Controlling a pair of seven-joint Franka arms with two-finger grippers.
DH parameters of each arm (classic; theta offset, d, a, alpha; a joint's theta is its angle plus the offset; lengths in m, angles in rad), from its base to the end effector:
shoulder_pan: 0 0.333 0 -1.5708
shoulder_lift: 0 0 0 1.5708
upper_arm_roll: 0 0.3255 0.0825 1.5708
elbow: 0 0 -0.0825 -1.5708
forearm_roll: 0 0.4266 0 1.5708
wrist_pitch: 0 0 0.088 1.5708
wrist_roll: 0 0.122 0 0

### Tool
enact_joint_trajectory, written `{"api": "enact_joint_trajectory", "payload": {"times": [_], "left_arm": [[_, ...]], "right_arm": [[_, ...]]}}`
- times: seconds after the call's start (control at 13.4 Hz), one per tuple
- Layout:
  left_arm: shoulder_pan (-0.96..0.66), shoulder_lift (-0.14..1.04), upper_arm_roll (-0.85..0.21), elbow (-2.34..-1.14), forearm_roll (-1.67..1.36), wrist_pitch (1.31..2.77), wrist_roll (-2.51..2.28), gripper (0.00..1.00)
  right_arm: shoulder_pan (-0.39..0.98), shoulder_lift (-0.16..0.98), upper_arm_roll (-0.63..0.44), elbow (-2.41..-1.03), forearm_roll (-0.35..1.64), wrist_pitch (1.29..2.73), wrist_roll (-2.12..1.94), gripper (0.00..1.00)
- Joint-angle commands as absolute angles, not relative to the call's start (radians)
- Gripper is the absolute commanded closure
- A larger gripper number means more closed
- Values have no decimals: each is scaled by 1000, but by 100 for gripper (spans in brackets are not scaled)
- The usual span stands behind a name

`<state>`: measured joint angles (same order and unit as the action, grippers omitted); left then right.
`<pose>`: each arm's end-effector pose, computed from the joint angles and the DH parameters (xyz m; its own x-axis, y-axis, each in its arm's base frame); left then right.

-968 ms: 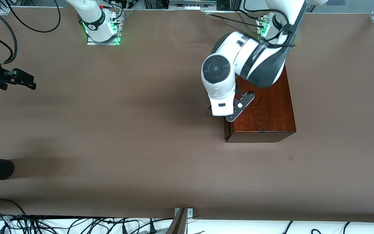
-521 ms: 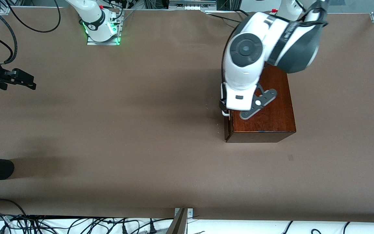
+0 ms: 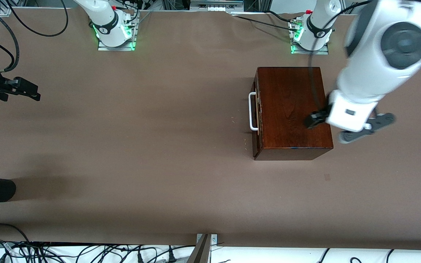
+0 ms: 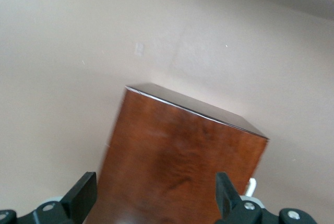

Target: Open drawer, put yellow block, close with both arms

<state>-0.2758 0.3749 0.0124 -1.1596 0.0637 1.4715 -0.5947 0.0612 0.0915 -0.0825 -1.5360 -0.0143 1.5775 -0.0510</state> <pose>0.6770 -0.1758 0.5766 0.9441 0.3292 -0.0138 0.3267 -0.9407 -0.0916 0.6241 -0.0129 0.5818 0.9983 0.0298 -0.0507 0.0308 -0.9993 0.0192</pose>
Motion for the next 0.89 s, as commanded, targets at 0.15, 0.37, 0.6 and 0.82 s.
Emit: {"api": "enact_joint_trajectory", "payload": {"times": [0.15, 0.37, 0.6, 0.82], "left_arm": [[-157, 275, -6, -1247, 35, 1460, -234, 0], [-112, 232, -5, -1296, 20, 1459, -101, 0], [-110, 204, -5, -1330, 20, 1453, -100, 0], [-110, 137, -5, -1405, 18, 1462, -100, 0]], "right_arm": [[48, 81, -75, -1531, 0, 1569, -63, 0], [51, 81, -75, -1531, 0, 1569, -63, 0], [48, 81, -75, -1531, 0, 1569, -63, 0], [51, 81, -75, -1531, 0, 1569, -63, 0]]}}
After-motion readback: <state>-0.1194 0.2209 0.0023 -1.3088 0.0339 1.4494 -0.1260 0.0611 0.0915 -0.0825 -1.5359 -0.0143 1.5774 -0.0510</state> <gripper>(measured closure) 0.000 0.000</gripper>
